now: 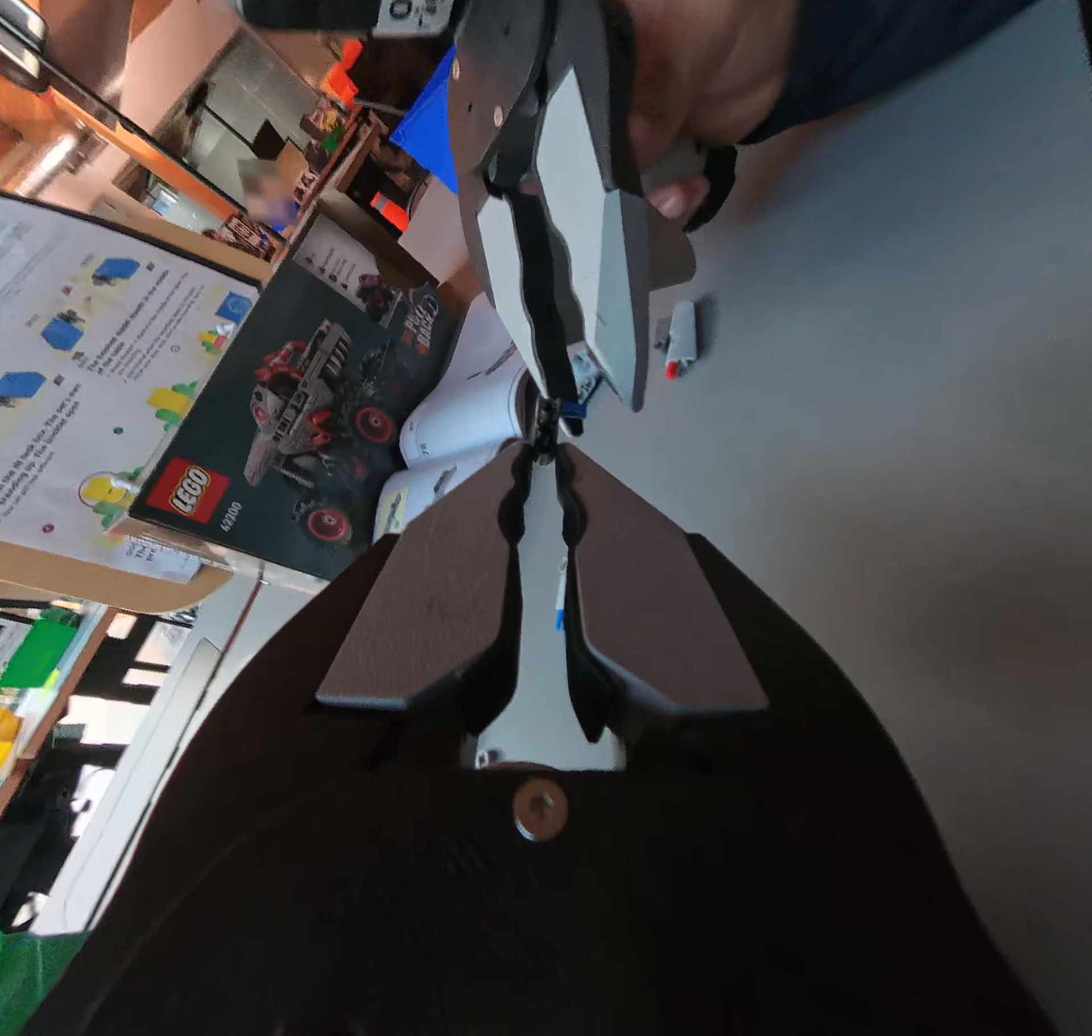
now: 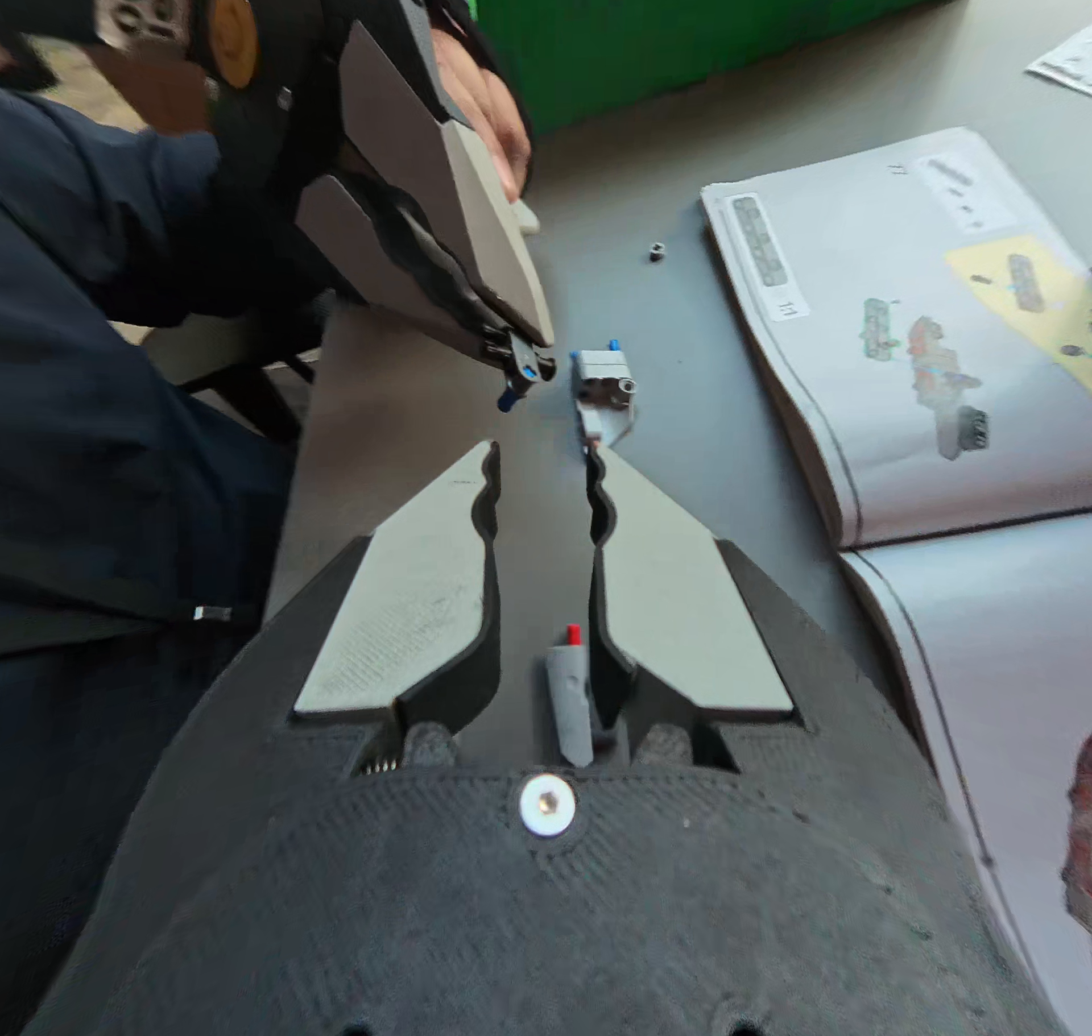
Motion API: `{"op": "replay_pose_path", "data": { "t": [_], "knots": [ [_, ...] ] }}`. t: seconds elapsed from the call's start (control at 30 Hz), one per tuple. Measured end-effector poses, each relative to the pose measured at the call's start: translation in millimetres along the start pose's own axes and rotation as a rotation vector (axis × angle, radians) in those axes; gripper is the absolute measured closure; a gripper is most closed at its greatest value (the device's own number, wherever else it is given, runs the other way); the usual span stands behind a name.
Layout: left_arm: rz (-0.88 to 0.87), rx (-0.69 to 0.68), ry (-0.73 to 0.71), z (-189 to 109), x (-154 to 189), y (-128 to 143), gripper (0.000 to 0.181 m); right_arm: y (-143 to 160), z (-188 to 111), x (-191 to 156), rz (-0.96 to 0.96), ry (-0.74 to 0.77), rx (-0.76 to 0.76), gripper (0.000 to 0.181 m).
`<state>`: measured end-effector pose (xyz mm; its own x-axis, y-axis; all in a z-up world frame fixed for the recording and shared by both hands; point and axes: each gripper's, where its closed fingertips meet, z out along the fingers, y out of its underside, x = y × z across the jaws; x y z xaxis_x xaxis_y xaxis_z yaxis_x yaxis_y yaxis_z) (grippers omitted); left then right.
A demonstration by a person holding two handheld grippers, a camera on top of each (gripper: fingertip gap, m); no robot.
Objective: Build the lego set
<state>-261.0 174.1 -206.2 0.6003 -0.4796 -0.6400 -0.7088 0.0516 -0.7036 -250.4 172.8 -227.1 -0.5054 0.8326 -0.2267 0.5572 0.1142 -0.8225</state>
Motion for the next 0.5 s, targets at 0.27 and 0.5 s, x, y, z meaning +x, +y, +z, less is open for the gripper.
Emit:
{"op": "replay_pose_path", "data": {
  "t": [0.27,0.5],
  "knots": [
    [-0.465,-0.041,0.208,-2,1,24,0.177,-5,-1,10,-0.060,0.103,0.026,0.147],
    [-0.565,0.007,0.261,-4,1,18,0.177,-9,6,6,-0.261,0.236,0.003,0.155]
  ]
}}
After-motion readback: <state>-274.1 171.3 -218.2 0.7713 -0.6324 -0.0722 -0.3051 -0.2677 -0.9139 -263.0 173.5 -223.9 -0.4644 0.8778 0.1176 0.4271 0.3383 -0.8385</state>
